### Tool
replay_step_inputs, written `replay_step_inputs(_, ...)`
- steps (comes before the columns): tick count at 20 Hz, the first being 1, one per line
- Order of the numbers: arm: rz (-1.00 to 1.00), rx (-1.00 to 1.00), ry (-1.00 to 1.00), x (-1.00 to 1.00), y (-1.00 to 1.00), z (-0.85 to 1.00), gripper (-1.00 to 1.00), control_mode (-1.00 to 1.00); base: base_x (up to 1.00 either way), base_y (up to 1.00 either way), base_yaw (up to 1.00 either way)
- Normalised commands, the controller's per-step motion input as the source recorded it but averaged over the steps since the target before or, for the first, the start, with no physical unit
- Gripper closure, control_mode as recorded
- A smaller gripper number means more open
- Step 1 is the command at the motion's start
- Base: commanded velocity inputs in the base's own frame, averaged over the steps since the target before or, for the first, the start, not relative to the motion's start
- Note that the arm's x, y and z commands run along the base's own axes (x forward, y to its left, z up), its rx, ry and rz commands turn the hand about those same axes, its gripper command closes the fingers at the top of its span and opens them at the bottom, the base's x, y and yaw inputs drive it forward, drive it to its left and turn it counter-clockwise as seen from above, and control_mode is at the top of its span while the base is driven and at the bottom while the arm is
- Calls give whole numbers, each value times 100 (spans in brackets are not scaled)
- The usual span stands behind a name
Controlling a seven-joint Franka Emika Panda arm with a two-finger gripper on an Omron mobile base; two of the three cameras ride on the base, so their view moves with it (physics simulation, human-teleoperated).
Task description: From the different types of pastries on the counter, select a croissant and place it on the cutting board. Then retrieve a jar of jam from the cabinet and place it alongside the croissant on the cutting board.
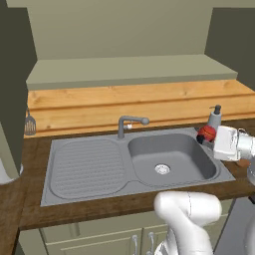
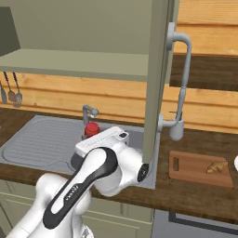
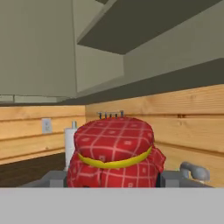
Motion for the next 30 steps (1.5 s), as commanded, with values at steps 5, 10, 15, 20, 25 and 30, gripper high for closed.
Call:
replay_step_inputs(5, -63, 0, 0, 0, -81, -17, 100, -100, 0, 0, 0)
replay_step_inputs(10, -63, 0, 0, 1, -87, -13, 100, -100, 0, 0, 0)
replay_step_inputs(15, -64, 0, 0, 17, -86, -9, 100, -100, 0, 0, 0)
replay_step_inputs(20, -64, 0, 0, 37, -79, -22, 100, -100, 0, 0, 0)
replay_step_inputs(25, -20, 0, 0, 31, -9, -16, 100, -100, 0, 0, 0)
replay_step_inputs(30, 0, -1, 0, 82, -29, -37, 100, -100, 0, 0, 0)
